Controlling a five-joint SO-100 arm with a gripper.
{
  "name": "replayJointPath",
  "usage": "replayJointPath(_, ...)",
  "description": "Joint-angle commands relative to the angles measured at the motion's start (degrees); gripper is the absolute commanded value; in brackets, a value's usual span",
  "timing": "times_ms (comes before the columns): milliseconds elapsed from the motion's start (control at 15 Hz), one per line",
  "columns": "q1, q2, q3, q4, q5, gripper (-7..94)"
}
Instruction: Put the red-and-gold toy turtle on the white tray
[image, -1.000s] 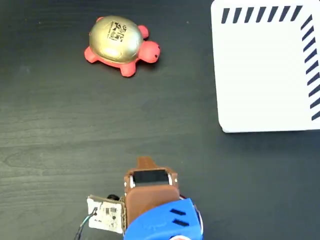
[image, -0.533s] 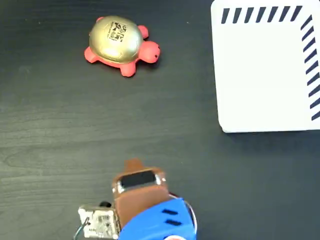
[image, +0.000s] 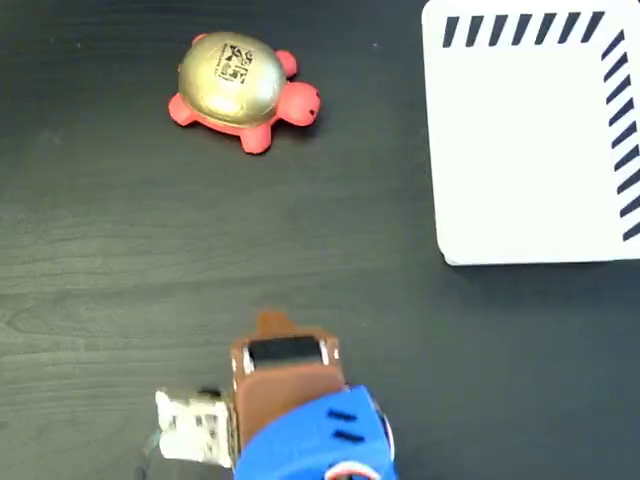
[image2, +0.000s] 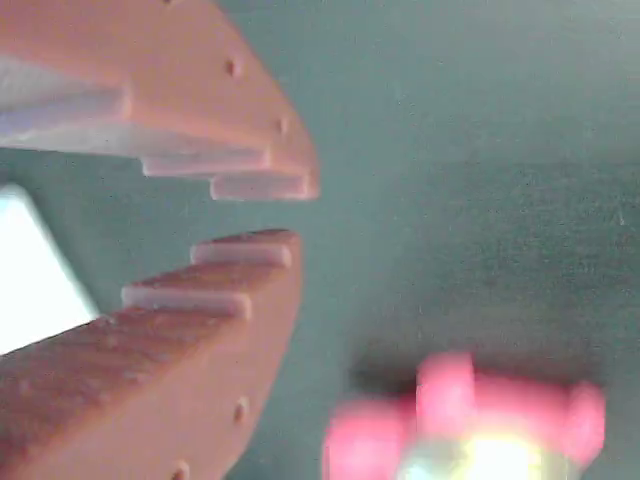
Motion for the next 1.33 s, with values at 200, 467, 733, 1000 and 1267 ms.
replayJointPath(200,2.37,-39.99,-37.62,0.0,7.65,0)
replayJointPath(467,3.16,-64.25,-62.49,5.71,13.89,0)
replayJointPath(733,2.55,-81.12,-83.85,11.78,17.31,0)
replayJointPath(1000,-0.35,-99.49,-103.89,16.26,18.72,0)
replayJointPath(1267,-1.23,-112.15,-119.27,22.41,15.91,0)
